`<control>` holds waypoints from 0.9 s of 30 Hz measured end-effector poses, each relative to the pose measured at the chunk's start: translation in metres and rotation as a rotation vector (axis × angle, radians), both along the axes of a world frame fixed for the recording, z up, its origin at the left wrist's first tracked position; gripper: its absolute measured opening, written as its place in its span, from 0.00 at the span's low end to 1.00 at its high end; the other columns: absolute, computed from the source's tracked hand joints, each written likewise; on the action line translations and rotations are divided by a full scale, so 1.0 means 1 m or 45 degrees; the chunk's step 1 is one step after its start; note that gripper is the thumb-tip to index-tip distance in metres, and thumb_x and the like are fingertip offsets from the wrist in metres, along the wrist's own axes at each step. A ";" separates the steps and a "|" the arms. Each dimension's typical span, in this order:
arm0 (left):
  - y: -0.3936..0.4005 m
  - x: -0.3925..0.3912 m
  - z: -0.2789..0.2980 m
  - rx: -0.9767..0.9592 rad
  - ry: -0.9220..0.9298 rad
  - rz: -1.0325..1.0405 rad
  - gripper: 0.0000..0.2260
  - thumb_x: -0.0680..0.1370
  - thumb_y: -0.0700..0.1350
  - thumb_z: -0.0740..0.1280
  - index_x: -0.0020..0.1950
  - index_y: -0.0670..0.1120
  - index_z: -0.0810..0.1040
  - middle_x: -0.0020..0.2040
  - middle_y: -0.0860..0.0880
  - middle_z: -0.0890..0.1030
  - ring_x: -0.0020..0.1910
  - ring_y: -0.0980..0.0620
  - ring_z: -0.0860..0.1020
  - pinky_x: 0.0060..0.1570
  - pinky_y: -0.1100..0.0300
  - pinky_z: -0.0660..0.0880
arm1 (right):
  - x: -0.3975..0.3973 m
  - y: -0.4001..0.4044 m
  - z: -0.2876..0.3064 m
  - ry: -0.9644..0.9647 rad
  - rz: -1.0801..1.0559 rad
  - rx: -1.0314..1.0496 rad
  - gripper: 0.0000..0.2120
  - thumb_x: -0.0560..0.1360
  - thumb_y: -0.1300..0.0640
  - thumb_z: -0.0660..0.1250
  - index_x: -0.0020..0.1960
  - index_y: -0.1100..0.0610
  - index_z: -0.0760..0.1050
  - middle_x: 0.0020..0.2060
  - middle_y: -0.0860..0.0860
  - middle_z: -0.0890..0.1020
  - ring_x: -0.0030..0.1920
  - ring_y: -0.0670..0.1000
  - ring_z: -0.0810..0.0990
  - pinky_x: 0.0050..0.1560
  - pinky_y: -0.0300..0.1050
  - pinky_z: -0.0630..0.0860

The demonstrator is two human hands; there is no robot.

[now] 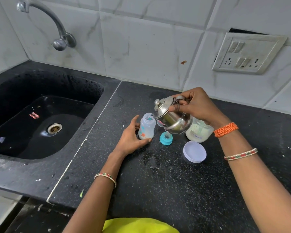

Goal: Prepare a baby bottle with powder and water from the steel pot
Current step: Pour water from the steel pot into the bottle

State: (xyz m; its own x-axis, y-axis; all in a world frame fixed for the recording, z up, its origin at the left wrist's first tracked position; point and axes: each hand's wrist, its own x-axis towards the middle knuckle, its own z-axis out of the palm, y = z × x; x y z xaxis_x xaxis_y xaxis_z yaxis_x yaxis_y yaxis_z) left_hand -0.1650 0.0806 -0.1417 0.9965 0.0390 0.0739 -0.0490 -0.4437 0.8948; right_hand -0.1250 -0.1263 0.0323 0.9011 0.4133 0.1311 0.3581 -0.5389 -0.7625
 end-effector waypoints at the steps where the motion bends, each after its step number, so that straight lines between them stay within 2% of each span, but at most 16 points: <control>1: 0.000 0.000 0.000 -0.001 0.004 0.004 0.46 0.66 0.50 0.77 0.76 0.49 0.53 0.62 0.52 0.73 0.58 0.57 0.72 0.60 0.62 0.67 | 0.000 0.000 0.001 -0.005 0.002 -0.003 0.20 0.61 0.51 0.79 0.25 0.56 0.69 0.38 0.64 0.83 0.50 0.57 0.84 0.51 0.64 0.79; 4: 0.000 0.001 0.001 -0.001 0.019 0.008 0.46 0.66 0.50 0.77 0.76 0.49 0.53 0.64 0.51 0.73 0.60 0.56 0.72 0.63 0.60 0.68 | 0.005 -0.001 0.004 -0.021 0.004 -0.008 0.20 0.63 0.54 0.79 0.29 0.65 0.70 0.42 0.63 0.85 0.51 0.52 0.84 0.53 0.61 0.79; 6: 0.000 0.001 0.002 -0.006 0.022 0.006 0.46 0.66 0.49 0.77 0.76 0.49 0.53 0.64 0.51 0.73 0.60 0.55 0.72 0.63 0.61 0.67 | 0.008 -0.002 0.004 -0.030 -0.007 -0.012 0.21 0.62 0.52 0.79 0.28 0.63 0.69 0.42 0.64 0.84 0.53 0.55 0.84 0.54 0.62 0.79; 8: -0.001 0.001 0.001 -0.003 0.023 0.007 0.45 0.66 0.49 0.77 0.76 0.49 0.54 0.64 0.51 0.73 0.60 0.56 0.72 0.62 0.62 0.66 | 0.009 -0.004 0.005 -0.036 -0.017 -0.021 0.19 0.61 0.51 0.79 0.25 0.57 0.70 0.42 0.64 0.84 0.54 0.58 0.83 0.53 0.63 0.79; 10: -0.001 0.001 0.001 0.007 0.027 0.008 0.45 0.66 0.49 0.77 0.76 0.49 0.54 0.65 0.50 0.73 0.59 0.57 0.71 0.61 0.62 0.66 | 0.011 -0.005 0.004 -0.028 -0.007 -0.029 0.19 0.62 0.51 0.79 0.24 0.54 0.70 0.42 0.62 0.85 0.54 0.56 0.83 0.54 0.62 0.79; 12: -0.001 0.001 0.001 0.018 0.019 0.010 0.45 0.66 0.50 0.77 0.75 0.49 0.54 0.65 0.50 0.74 0.60 0.56 0.71 0.62 0.62 0.66 | 0.012 -0.006 0.002 0.003 0.018 -0.035 0.15 0.63 0.53 0.78 0.29 0.58 0.75 0.34 0.50 0.85 0.48 0.45 0.84 0.54 0.58 0.80; 13: -0.001 0.001 0.001 0.022 0.015 0.011 0.44 0.66 0.50 0.77 0.75 0.50 0.55 0.65 0.50 0.74 0.61 0.56 0.71 0.62 0.62 0.66 | 0.011 -0.005 0.002 0.013 0.025 -0.052 0.16 0.64 0.55 0.78 0.35 0.66 0.77 0.28 0.43 0.82 0.40 0.37 0.82 0.53 0.55 0.80; 14: -0.001 0.001 0.001 0.024 0.012 0.013 0.44 0.67 0.50 0.77 0.75 0.49 0.55 0.65 0.50 0.74 0.61 0.56 0.71 0.61 0.63 0.66 | 0.012 -0.005 0.002 0.009 0.027 -0.069 0.19 0.65 0.55 0.78 0.40 0.71 0.77 0.23 0.40 0.78 0.35 0.35 0.79 0.52 0.52 0.80; 17: -0.002 -0.001 0.002 0.037 0.003 0.019 0.43 0.67 0.50 0.77 0.75 0.49 0.55 0.65 0.51 0.74 0.60 0.58 0.71 0.61 0.63 0.66 | 0.012 -0.007 0.001 -0.033 0.040 -0.063 0.22 0.64 0.54 0.78 0.40 0.73 0.76 0.23 0.43 0.75 0.38 0.44 0.81 0.51 0.52 0.79; 19: -0.002 -0.001 0.002 0.034 -0.002 0.011 0.43 0.67 0.50 0.77 0.75 0.50 0.56 0.65 0.51 0.74 0.61 0.56 0.71 0.64 0.59 0.67 | 0.013 -0.007 0.000 -0.045 0.039 -0.064 0.23 0.64 0.53 0.78 0.43 0.73 0.77 0.21 0.42 0.73 0.32 0.41 0.76 0.48 0.49 0.79; 21: -0.001 -0.001 0.002 0.029 -0.003 0.007 0.42 0.67 0.49 0.77 0.75 0.50 0.56 0.66 0.51 0.74 0.61 0.56 0.71 0.65 0.57 0.67 | 0.012 -0.007 -0.001 -0.051 0.028 -0.071 0.23 0.64 0.53 0.79 0.43 0.72 0.77 0.21 0.41 0.72 0.30 0.40 0.72 0.47 0.51 0.78; 22: -0.001 -0.002 0.003 0.030 -0.001 0.006 0.42 0.67 0.49 0.77 0.75 0.50 0.56 0.66 0.50 0.74 0.61 0.57 0.71 0.65 0.57 0.67 | 0.011 -0.007 -0.001 -0.064 0.030 -0.076 0.22 0.63 0.53 0.79 0.38 0.71 0.76 0.22 0.43 0.73 0.32 0.42 0.75 0.48 0.52 0.79; 24: -0.001 -0.002 0.003 0.035 0.001 0.005 0.42 0.67 0.49 0.77 0.75 0.50 0.56 0.66 0.50 0.74 0.61 0.56 0.71 0.65 0.56 0.67 | 0.008 -0.007 0.002 -0.094 0.028 -0.081 0.21 0.63 0.53 0.79 0.29 0.64 0.70 0.28 0.54 0.77 0.42 0.51 0.83 0.52 0.59 0.80; 27: 0.000 -0.002 0.002 0.038 0.011 0.008 0.41 0.67 0.49 0.77 0.74 0.49 0.58 0.67 0.50 0.74 0.62 0.55 0.72 0.66 0.57 0.68 | 0.007 -0.008 0.003 -0.124 0.004 -0.078 0.21 0.63 0.53 0.79 0.27 0.59 0.68 0.34 0.64 0.81 0.51 0.59 0.83 0.50 0.62 0.78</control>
State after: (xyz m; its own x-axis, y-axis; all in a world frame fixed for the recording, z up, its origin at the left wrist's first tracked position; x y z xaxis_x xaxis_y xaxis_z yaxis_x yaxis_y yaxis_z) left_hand -0.1666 0.0802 -0.1402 0.9968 0.0433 0.0667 -0.0386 -0.4707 0.8815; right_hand -0.1182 -0.1343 0.0356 0.8841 0.4257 0.1927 0.4307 -0.5822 -0.6896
